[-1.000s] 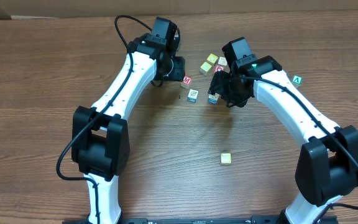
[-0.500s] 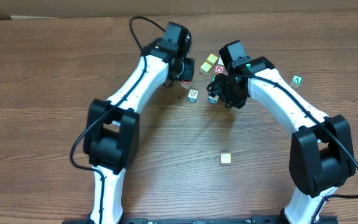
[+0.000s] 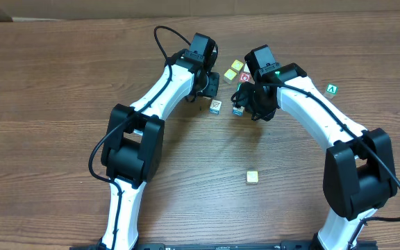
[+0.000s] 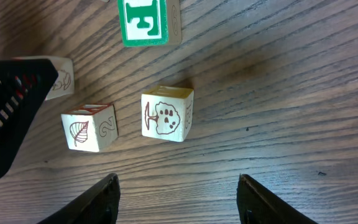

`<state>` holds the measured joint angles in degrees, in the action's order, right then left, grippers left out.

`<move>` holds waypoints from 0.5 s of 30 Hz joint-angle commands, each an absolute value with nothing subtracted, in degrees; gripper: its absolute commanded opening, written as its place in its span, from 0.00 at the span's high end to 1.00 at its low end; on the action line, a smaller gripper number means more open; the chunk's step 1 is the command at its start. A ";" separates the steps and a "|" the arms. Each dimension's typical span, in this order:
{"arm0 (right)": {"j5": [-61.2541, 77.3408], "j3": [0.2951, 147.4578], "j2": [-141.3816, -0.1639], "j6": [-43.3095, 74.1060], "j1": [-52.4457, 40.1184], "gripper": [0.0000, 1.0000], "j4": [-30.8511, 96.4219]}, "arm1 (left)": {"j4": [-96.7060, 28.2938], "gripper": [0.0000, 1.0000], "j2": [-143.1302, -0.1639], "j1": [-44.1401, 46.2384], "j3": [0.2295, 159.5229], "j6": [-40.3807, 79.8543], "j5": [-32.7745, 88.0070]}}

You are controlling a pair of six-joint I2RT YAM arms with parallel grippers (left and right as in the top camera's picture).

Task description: Flip 3 blocks

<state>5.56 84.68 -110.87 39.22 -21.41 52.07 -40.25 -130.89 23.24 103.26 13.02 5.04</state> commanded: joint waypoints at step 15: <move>4.95 84.31 -111.94 39.33 -21.54 0.23 48.80 | -57.17 0.78 -124.68 21.69 110.17 11.81 4.03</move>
<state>5.54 84.68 -110.91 39.11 -21.43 49.71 -55.72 -130.48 22.70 106.94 12.21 4.71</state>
